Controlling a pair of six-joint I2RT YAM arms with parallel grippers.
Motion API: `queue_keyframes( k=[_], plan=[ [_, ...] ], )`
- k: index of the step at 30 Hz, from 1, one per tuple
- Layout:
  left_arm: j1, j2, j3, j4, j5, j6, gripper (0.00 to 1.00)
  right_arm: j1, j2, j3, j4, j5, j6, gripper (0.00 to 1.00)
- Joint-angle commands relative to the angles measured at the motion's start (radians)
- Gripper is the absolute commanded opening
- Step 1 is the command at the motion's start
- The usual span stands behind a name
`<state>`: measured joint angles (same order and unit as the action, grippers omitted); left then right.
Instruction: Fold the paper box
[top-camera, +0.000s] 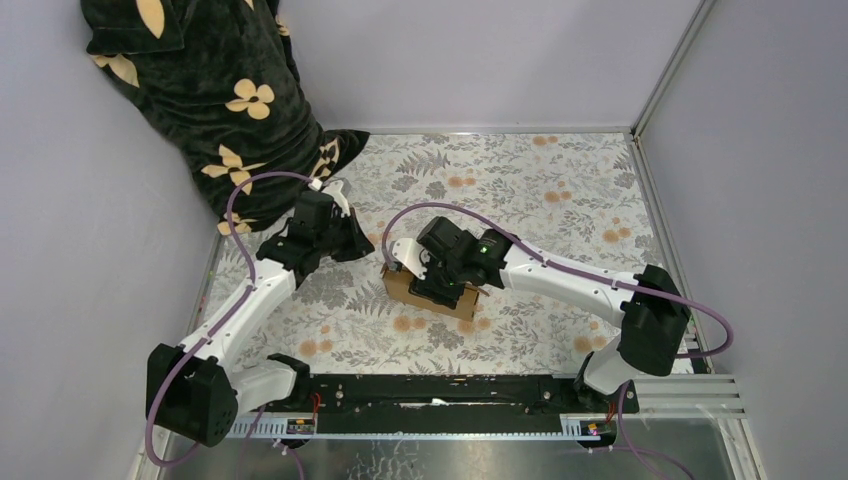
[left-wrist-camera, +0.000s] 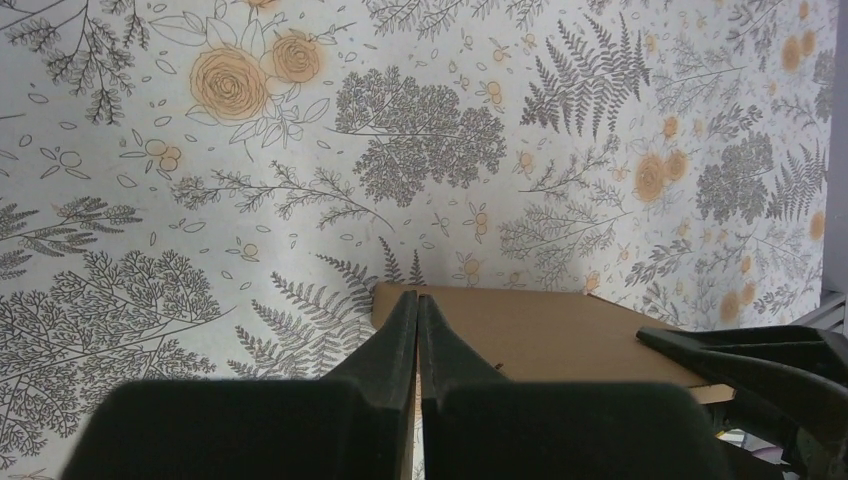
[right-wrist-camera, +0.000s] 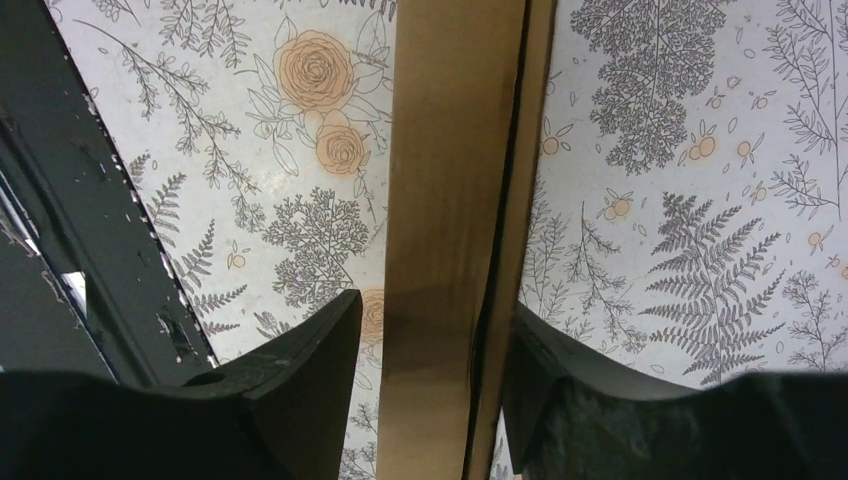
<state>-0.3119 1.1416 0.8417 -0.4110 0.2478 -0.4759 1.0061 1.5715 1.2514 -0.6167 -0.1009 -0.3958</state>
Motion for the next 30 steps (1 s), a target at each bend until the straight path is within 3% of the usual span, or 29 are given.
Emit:
queue_keyframes(
  k=[1, 6, 10, 18, 21, 24, 30],
  plan=[
    [0.009, -0.003, -0.015, 0.046, 0.021, 0.014, 0.05, 0.009, -0.018, -0.003, 0.038, -0.027, -0.009, 0.59],
    [0.009, 0.014, -0.019, 0.064, 0.035, 0.008, 0.05, 0.01, -0.026, 0.046, 0.02, -0.006, -0.016, 0.7],
    [0.009, 0.032, -0.017, 0.074, 0.041, 0.006, 0.05, 0.006, -0.043, 0.073, 0.033, 0.012, -0.009, 0.9],
    [0.008, 0.034, 0.004, 0.058, 0.034, 0.01, 0.05, -0.047, -0.147, 0.144, 0.052, 0.016, 0.085, 0.94],
    [0.008, 0.025, 0.017, 0.042, 0.027, 0.013, 0.05, -0.071, -0.227, 0.13, 0.081, 0.032, 0.166, 0.86],
    [0.008, 0.009, 0.037, 0.014, 0.015, 0.019, 0.05, -0.077, -0.31, 0.072, 0.113, 0.155, 0.301, 0.66],
    [0.01, -0.001, 0.061, -0.018, -0.01, 0.036, 0.05, -0.088, -0.455, -0.018, 0.021, 0.295, 0.497, 0.6]
  ],
)
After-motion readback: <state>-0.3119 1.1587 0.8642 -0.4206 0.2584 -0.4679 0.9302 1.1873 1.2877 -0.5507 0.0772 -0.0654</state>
